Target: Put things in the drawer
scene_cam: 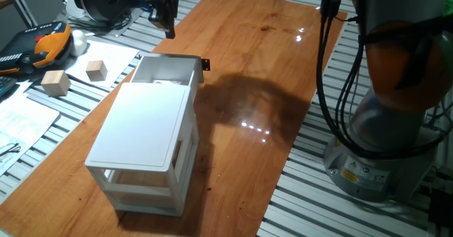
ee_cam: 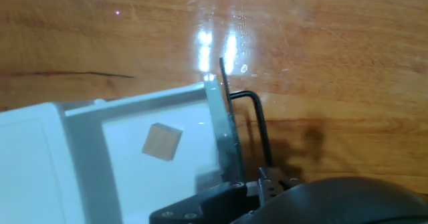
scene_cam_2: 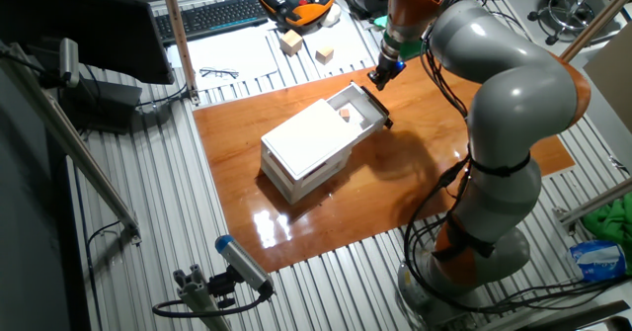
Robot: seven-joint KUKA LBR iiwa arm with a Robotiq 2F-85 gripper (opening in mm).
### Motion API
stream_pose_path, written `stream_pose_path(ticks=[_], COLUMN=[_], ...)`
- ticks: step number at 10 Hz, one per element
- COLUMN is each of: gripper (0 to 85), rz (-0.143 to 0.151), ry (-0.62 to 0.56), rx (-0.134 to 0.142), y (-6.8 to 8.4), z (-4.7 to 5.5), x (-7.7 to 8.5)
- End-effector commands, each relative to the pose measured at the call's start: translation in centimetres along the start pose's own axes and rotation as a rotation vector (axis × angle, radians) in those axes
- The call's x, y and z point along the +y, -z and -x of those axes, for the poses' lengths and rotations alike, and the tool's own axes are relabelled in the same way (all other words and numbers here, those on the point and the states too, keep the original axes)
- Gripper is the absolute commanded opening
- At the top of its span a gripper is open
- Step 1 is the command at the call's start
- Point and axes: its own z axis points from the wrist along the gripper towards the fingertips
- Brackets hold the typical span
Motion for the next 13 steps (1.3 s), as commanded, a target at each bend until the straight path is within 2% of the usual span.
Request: stream_pose_path(ticks=[1,2,3,5,6,7,9,13], gripper=[0.0,0.0,0.0,0.0,0.0,0.0,0.0,0.0], rz=[0.001,0.022,0.027,0.021,-0.006,-0.011,0.011,0.046], ry=[0.007,0.016,0.023,0.052,0.076,0.081,0.083,0.098], rx=[0.000,-0.006,-0.011,-0.012,-0.007,-0.004,0.007,0.010], y=[-0.4,-0.9,-1.6,-2.5,-2.8,-3.0,-3.1,-4.0], z=[0.3,0.6,0.9,1.3,1.5,1.6,1.7,2.1], x=[-0.1,-0.4,-0.6,-0.8,-0.6,-0.2,0.1,-0.4])
